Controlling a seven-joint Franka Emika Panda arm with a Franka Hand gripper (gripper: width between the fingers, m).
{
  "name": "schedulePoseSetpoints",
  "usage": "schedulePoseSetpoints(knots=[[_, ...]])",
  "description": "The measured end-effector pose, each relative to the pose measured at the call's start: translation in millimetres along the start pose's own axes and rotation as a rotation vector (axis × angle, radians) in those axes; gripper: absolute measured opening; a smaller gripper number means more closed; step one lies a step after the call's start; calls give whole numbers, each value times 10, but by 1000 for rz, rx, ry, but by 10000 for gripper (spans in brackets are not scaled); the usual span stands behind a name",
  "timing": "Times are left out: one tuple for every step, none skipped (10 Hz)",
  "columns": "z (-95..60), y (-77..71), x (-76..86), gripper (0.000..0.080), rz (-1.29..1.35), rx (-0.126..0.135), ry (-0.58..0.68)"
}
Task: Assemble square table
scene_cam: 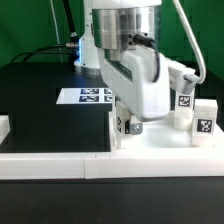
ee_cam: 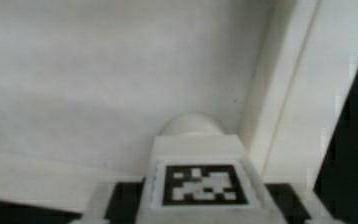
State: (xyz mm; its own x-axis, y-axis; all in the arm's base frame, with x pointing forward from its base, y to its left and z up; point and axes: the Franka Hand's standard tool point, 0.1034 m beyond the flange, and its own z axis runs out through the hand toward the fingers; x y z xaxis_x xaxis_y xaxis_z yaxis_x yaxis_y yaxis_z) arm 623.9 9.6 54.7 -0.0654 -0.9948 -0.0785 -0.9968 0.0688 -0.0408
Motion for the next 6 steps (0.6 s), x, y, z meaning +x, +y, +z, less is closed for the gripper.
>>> schedulePoseSetpoints(knots=[[4, -2, 7, 274, 137, 13, -22], [4, -5, 12, 274, 237, 17, -43], [2, -7, 23, 274, 303, 19, -47], [1, -7, 24, 274, 339, 18, -47], [0, -7, 26, 274, 379, 17, -46], [0, -4, 27, 275, 386, 17, -42]])
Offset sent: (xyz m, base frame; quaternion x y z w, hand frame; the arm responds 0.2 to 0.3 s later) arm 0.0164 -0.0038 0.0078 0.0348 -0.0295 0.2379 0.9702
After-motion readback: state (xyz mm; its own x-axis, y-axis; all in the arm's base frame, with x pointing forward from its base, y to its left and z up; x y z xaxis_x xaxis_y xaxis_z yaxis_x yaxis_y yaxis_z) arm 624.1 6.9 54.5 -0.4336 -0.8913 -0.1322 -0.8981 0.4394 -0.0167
